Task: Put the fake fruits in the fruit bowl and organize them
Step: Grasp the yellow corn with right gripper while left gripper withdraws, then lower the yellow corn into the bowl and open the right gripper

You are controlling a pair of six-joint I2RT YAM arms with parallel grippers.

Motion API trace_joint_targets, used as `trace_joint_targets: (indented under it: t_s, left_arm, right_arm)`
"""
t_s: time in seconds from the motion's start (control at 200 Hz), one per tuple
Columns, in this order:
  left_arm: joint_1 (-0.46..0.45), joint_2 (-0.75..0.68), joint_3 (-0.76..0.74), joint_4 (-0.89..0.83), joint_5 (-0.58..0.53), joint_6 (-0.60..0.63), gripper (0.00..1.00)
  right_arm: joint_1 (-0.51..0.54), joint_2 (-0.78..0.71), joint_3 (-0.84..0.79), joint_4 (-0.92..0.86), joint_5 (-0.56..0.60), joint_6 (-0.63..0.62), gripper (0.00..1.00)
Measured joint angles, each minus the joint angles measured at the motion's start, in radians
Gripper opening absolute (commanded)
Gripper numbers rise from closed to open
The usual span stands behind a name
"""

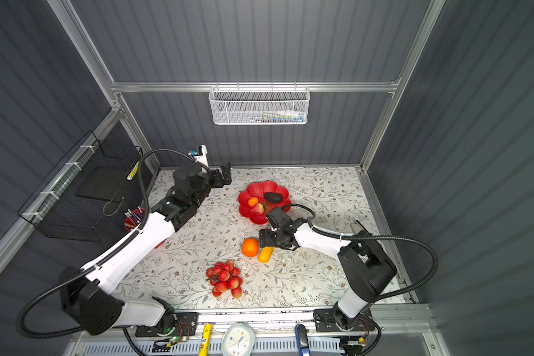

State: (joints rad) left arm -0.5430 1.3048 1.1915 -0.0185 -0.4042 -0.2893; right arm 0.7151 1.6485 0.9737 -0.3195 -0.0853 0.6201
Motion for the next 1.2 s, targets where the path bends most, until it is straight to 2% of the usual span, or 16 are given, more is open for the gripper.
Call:
trace_joint_targets:
  t_s: [0.18, 0.345, 0.43, 0.61, 0.755, 0.846, 0.971, 1.201]
  left_arm:
    - [0.006, -0.202, -0.265, -0.071, -0.103, -0.084, 1.00]
    - [0.007, -0.367, -0.425, -0.182, -0.153, -0.179, 1.00]
    - [0.008, -0.418, -0.459, -0.211, -0.162, -0.211, 1.00]
    - [0.008, -0.423, -0.479, -0.225, -0.154, -0.254, 1.00]
    - [0.008, -0.375, -0.490, -0.224, -0.126, -0.276, 1.00]
    - [0.008, -0.348, -0.502, -0.223, -0.103, -0.288, 1.00]
    - [0.008, -0.328, -0.514, -0.222, -0.071, -0.299, 1.00]
    - [0.008, -0.337, -0.516, -0.232, -0.021, -0.307, 1.00]
  right_arm:
    - [-0.006, 0.070, 0.019, -0.012, -0.029, 0.001, 0.68]
    - [-0.032, 0.095, 0.025, -0.019, -0.062, 0.003, 0.40]
    - [-0.051, 0.058, -0.005, 0.003, -0.069, 0.013, 0.33]
    - [-0.079, -0.188, -0.104, -0.028, -0.031, 0.027, 0.32]
    - [-0.085, -0.430, -0.105, -0.092, 0.038, 0.021, 0.33]
    - [-0.108, -0.503, -0.079, -0.125, 0.075, -0.001, 0.34]
    - [-0.158, -0.457, -0.004, -0.118, 0.103, -0.045, 0.34]
    - [-0.219, -0.128, 0.241, -0.032, 0.103, -0.133, 0.35]
